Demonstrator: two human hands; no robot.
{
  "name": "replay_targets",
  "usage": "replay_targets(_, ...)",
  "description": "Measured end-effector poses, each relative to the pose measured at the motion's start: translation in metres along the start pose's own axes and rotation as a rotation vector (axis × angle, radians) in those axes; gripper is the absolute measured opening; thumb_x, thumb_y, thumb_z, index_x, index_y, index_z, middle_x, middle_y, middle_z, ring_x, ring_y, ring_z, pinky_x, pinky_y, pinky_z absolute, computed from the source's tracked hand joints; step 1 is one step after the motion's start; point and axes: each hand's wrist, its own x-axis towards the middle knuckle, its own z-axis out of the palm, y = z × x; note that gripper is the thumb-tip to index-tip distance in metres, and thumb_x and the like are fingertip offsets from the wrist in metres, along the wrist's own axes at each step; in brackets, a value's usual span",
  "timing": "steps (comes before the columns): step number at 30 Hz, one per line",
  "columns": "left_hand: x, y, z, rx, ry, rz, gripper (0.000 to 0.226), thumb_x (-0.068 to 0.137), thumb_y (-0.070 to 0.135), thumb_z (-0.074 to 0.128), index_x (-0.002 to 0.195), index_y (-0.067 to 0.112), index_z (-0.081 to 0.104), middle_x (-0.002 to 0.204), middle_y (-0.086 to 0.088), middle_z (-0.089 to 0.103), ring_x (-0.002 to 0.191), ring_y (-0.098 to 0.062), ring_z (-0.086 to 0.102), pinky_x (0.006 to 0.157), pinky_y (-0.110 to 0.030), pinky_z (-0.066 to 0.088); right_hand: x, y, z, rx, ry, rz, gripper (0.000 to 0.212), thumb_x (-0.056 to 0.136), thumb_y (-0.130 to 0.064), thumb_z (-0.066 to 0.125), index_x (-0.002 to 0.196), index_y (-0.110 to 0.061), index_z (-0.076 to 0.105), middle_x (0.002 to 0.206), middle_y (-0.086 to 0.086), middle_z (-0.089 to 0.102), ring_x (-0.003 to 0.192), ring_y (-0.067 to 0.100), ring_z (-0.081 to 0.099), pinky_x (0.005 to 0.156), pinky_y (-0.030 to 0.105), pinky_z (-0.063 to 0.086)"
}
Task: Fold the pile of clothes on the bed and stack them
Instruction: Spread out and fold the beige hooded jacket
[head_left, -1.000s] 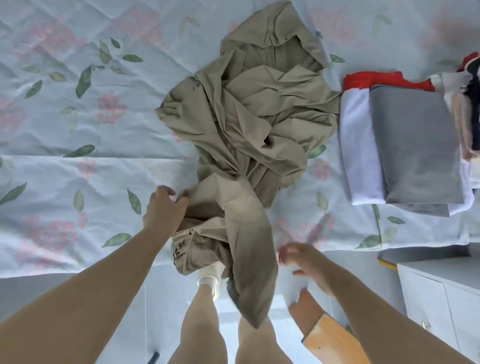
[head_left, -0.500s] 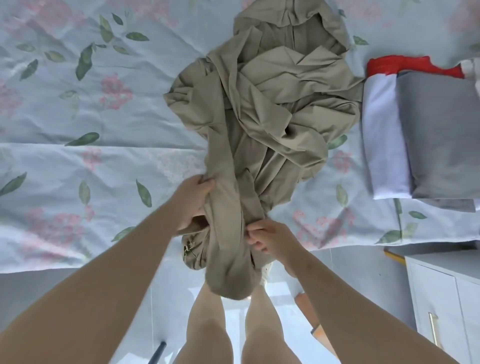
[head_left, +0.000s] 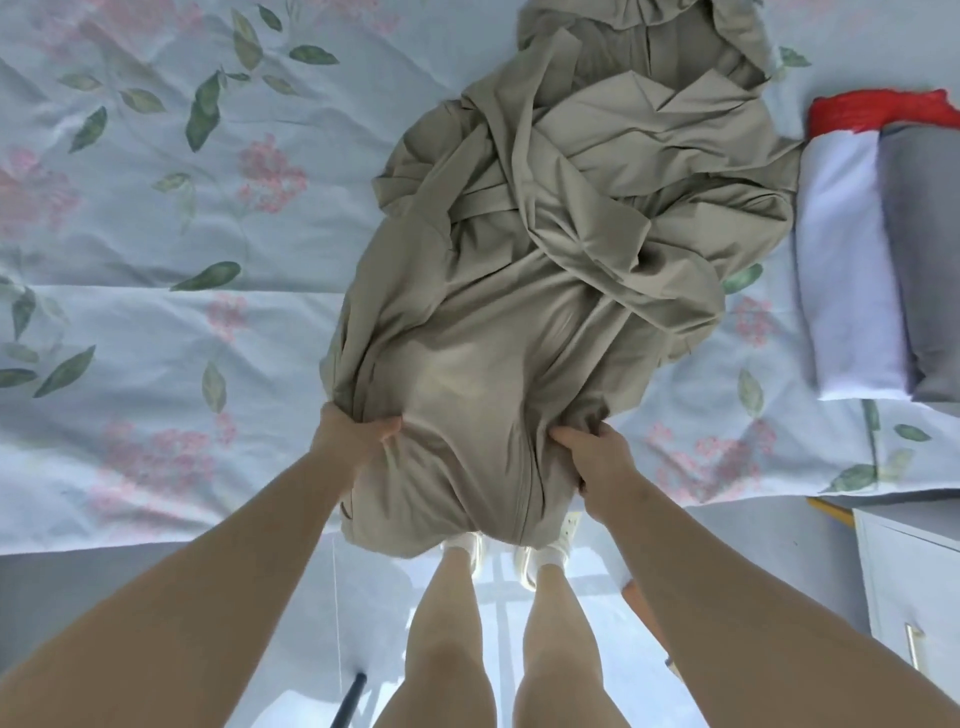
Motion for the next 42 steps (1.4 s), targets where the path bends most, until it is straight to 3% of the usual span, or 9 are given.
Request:
replay_targets(12,-0.018,0.03,-0.03,-0.508,-0.267,0.05,0.034,0.09,0.022,0.062,0.123,0.018,0.053,0.114,-0.001,0.064,0.105,-0.019,0.061,0.082,-0.032,0.049,-0.005,-0.024,-0.002,0.869,-0.098,0.21,0.032,0.099,-0.037,0.037,0.102,-0.013,0.058,0.097,0.005,0.064,0.082,0.021,0.062,0.07,0.034,0.05)
replay_targets(17,-0.008,0.051,-0.029,-0.243,0.199,0.262,0.01,0.093,0.02,0.055,0.103,0.018,0.053,0.104,-0.002,0.059,0.108,-0.031,0.055,0.091,-0.04,0.046,0.005,-0.042,0.02,0.592,-0.145,0.029,0.015,0.095,-0.013,0.049,0.1,-0.022,0.06,0.093,0.0,0.068,0.079,0.017,0.064,0.078,0.031,0.054)
replay_targets(21,-0.034,0.066,-0.002,0.129,0.593,0.525,0.045,0.09,0.029,0.053,0.133,0.02,0.043,0.141,-0.005,0.038,0.129,-0.03,0.036,0.102,-0.043,0.03,0.005,-0.08,0.033,0.199,-0.048,-0.337,0.026,0.09,-0.003,0.045,0.081,-0.023,0.057,0.077,0.0,0.055,0.056,0.012,0.043,0.049,0.021,0.037)
replay_targets(25,-0.073,0.042,0.052,0.45,0.153,0.766,0.09,0.073,0.064,0.057,0.145,0.022,0.025,0.153,-0.006,0.019,0.141,-0.023,0.018,0.11,-0.043,0.023,0.014,-0.094,0.041,0.011,-0.225,-0.422,0.04,0.089,-0.001,0.045,0.12,-0.021,0.062,0.102,-0.006,0.068,0.084,0.004,0.062,0.074,0.022,0.049)
replay_targets(28,-0.053,0.028,0.063,0.816,0.077,0.648,0.054,0.086,0.051,0.055,0.127,0.017,0.043,0.139,-0.009,0.039,0.13,-0.028,0.035,0.097,-0.041,0.035,0.015,-0.087,0.035,0.163,-0.324,-0.318,0.049,0.093,0.007,0.036,0.133,-0.016,0.052,0.12,0.001,0.062,0.104,0.017,0.06,0.089,0.03,0.049)
replay_targets(33,-0.017,0.076,0.022,0.12,-0.106,0.424,0.021,0.101,0.029,0.042,0.091,0.015,0.054,0.077,0.0,0.052,0.08,-0.021,0.051,0.06,-0.028,0.032,0.01,-0.061,0.02,0.219,-0.033,-0.142,0.023,0.091,0.008,0.045,0.091,-0.012,0.057,0.08,0.005,0.061,0.064,0.016,0.055,0.067,0.022,0.049)
replay_targets(35,-0.004,0.096,-0.002,-0.114,-0.059,0.372,0.019,0.1,0.03,0.043,0.096,0.019,0.059,0.083,0.004,0.054,0.079,-0.016,0.051,0.07,-0.025,0.04,0.015,-0.049,0.02,0.175,0.055,-0.09,0.021,0.091,0.007,0.041,0.096,-0.009,0.055,0.073,0.007,0.057,0.059,0.016,0.05,0.063,0.022,0.048)
replay_targets(39,0.013,0.109,-0.027,0.206,0.438,0.515,0.029,0.093,0.031,0.05,0.118,0.016,0.053,0.122,-0.008,0.053,0.104,-0.028,0.053,0.085,-0.033,0.041,0.013,-0.044,0.041,0.092,-0.058,-0.037,0.013,0.09,-0.01,0.057,0.103,-0.013,0.056,0.086,0.007,0.058,0.08,0.02,0.055,0.08,0.031,0.049)
replay_targets(42,-0.003,0.093,-0.007,0.352,0.373,0.656,0.053,0.085,0.046,0.057,0.127,0.016,0.046,0.13,-0.011,0.042,0.118,-0.028,0.042,0.093,-0.035,0.036,0.014,-0.049,0.062,0.026,-0.121,-0.07,0.028,0.088,-0.024,0.064,0.112,-0.016,0.051,0.101,0.004,0.058,0.082,0.015,0.055,0.072,0.027,0.046)
